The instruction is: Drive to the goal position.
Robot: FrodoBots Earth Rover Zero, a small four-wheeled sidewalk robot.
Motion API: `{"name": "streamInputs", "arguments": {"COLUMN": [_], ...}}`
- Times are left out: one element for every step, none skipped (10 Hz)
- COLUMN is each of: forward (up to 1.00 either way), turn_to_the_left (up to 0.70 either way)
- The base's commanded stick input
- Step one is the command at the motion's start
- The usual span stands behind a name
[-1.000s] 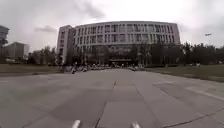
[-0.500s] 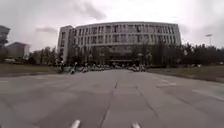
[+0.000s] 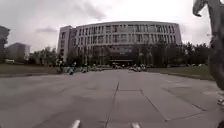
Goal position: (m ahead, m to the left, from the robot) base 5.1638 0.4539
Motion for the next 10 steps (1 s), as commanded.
{"name": "streamInputs", "arguments": {"forward": [0.7,0.7,0.7,0.7,0.7,0.7,0.7,0.7,0.7,0.7], "turn_to_the_left": [-0.35,-0.23,0.0,0.0,0.0,0.0,0.0,0.0,0.0,0.0]}}
